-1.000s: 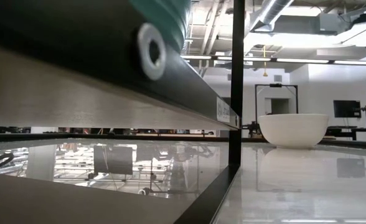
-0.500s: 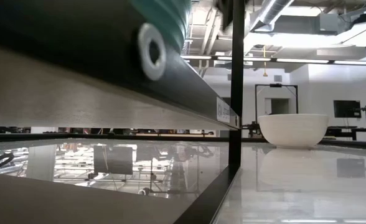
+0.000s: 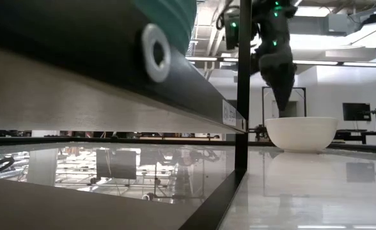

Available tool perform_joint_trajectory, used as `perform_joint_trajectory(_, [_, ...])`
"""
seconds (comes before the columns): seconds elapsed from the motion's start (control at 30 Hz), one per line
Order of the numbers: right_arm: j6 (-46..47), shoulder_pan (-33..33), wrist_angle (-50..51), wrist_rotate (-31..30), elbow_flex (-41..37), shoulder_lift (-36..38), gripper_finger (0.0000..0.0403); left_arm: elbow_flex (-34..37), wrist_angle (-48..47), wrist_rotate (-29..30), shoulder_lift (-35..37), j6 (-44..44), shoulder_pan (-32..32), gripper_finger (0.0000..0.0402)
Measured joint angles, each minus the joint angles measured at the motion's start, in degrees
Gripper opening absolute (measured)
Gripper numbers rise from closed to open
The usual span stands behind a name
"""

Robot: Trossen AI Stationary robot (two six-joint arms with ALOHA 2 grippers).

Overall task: Place and stack bowls onto a shelf
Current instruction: Stack the white bowl on top of the blue bowl on the shelf

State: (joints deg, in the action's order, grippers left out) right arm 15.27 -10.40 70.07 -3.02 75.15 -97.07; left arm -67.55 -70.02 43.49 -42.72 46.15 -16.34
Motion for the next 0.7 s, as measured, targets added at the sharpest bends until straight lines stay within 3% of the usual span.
perform_joint_trajectory(0.2, [2.1, -3.3, -6.4, 0.2, -5.1, 1.6, 0.0209, 0.0, 0.0, -0.1, 0.0, 0.0, 0.0, 0.0034])
perform_joint_trajectory(0.4, [2.9, -3.5, -10.6, 1.5, -7.5, 0.0, 0.0202, 0.0, -1.1, -0.2, 0.0, 0.0, 0.0, 0.0034])
perform_joint_trajectory(0.53, [3.8, -3.5, -11.1, 1.6, -7.7, -2.3, 0.0150, 0.0, -3.3, -0.2, 0.0, 1.7, 0.0, 0.0034])
perform_joint_trajectory(0.7, [3.4, -2.6, -10.5, -1.4, -7.7, -2.8, 0.0025, 0.0, -4.4, -0.2, 0.0, 3.0, 0.0, 0.0034])
